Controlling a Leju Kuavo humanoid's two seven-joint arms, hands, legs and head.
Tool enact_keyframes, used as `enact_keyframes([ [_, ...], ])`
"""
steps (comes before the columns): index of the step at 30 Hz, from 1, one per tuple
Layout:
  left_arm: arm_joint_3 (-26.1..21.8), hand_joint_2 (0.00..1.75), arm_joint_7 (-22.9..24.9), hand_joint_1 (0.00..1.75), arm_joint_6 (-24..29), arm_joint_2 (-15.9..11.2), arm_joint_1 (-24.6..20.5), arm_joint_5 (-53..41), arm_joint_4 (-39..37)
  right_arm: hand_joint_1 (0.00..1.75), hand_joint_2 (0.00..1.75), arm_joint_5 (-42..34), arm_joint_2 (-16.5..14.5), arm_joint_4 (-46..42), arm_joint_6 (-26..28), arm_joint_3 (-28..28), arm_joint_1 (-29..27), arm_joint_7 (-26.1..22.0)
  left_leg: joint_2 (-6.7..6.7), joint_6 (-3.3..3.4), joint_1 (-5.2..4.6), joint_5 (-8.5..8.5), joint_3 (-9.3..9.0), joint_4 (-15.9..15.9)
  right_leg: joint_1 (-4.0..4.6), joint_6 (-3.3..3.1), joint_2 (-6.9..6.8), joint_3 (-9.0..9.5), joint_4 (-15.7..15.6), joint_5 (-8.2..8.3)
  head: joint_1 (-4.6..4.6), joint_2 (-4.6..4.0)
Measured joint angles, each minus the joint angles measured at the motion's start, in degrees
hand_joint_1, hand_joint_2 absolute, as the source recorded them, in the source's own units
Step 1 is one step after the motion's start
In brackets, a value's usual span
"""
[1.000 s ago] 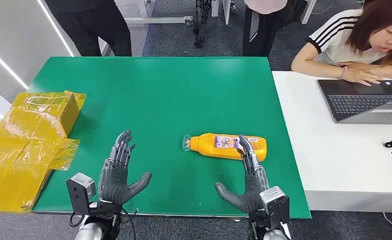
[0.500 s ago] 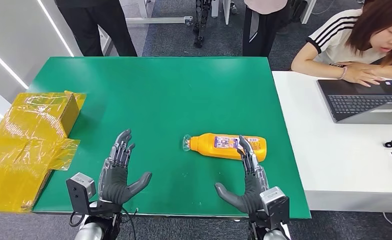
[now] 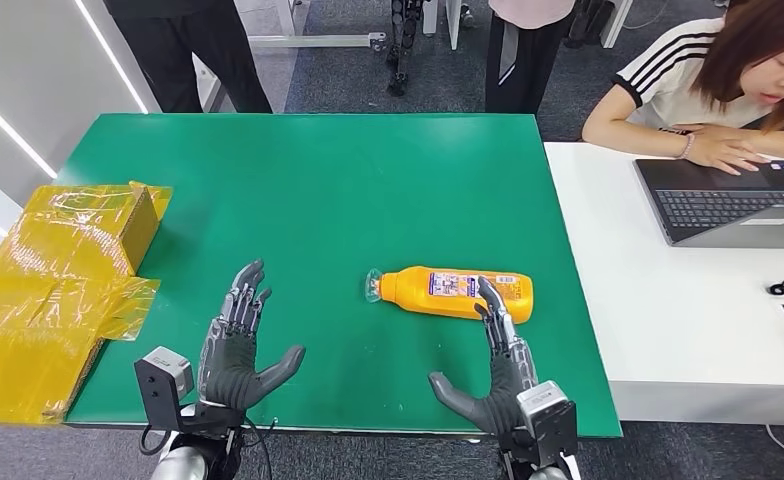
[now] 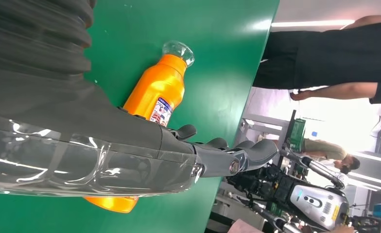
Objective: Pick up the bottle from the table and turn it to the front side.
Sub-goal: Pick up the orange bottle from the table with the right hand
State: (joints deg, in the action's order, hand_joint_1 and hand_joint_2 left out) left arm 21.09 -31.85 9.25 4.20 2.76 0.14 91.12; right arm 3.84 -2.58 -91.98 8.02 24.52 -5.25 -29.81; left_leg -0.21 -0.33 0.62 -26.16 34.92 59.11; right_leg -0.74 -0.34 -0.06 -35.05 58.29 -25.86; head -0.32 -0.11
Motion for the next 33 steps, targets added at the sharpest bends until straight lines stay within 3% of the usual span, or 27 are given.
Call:
enact_keyframes([
  [24,0.00,1.75,0.00,0.00,0.50,0.30,-0.04,-0.39,0.00,0.00,1.75,1.28,-0.81,0.76,-1.99,-0.17,1.76,0.12,0.00,0.00,0.00,0.00,0.01,0.00,0.00,0.00,0.00,0.00,0.00,0.00,-0.01,0.00],
  [33,0.00,1.75,0.57,0.00,-2.94,1.96,-2.59,-1.68,-0.85,0.00,1.75,17.53,-0.01,2.23,6.39,-3.58,7.65,4.48,0.01,0.02,-0.01,0.02,-0.02,0.04,-0.01,0.01,0.01,0.01,0.00,0.05,0.00,0.00],
])
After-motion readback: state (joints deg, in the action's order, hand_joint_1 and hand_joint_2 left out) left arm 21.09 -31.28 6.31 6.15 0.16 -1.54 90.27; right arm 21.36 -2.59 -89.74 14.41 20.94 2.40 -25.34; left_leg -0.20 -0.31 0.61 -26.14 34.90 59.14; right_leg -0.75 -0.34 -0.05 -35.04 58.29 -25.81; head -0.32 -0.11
